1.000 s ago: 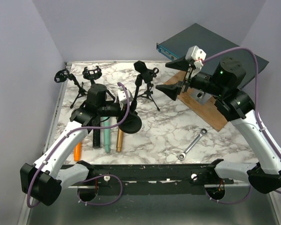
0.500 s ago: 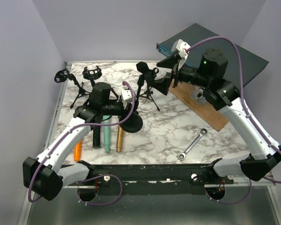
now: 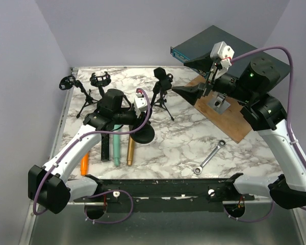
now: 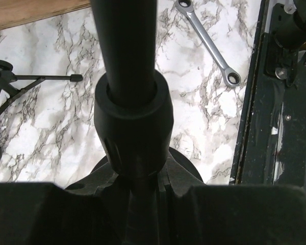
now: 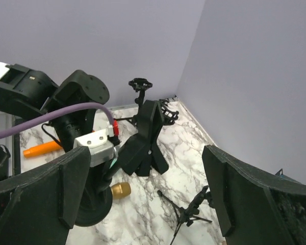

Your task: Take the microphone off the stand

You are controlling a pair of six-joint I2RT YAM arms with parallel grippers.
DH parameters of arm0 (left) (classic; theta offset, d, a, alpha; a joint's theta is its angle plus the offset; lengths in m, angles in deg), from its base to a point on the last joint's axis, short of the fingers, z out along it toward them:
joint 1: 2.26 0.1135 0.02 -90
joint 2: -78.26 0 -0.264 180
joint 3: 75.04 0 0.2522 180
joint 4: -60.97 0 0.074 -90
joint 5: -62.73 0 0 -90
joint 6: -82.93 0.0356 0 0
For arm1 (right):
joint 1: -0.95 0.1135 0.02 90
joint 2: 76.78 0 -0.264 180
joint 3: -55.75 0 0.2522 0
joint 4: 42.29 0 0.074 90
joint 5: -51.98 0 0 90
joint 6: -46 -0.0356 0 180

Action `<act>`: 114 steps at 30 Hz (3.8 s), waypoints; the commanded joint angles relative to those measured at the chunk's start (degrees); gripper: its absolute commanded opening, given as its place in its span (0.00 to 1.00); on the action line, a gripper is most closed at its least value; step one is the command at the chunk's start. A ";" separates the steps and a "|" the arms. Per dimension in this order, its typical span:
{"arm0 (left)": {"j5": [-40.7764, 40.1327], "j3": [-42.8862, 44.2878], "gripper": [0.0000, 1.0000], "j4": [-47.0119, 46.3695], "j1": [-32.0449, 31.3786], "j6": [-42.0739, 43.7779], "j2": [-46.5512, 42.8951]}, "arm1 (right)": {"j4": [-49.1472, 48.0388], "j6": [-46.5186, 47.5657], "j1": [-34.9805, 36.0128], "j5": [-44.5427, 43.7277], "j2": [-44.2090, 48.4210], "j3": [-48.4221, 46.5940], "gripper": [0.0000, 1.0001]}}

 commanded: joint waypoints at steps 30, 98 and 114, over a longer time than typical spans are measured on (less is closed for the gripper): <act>-11.23 3.18 0.00 -3.29 -3.07 2.58 -1.32 | -9.22 -7.64 2.29 -3.11 -11.83 17.58 0.29; -19.27 17.29 0.13 -46.85 19.16 -33.16 41.61 | -11.42 -6.62 -1.83 -9.54 1.04 24.35 1.00; -19.70 6.64 0.21 -47.66 19.07 -29.91 30.59 | -13.94 -6.07 -3.46 -11.37 3.13 29.19 1.00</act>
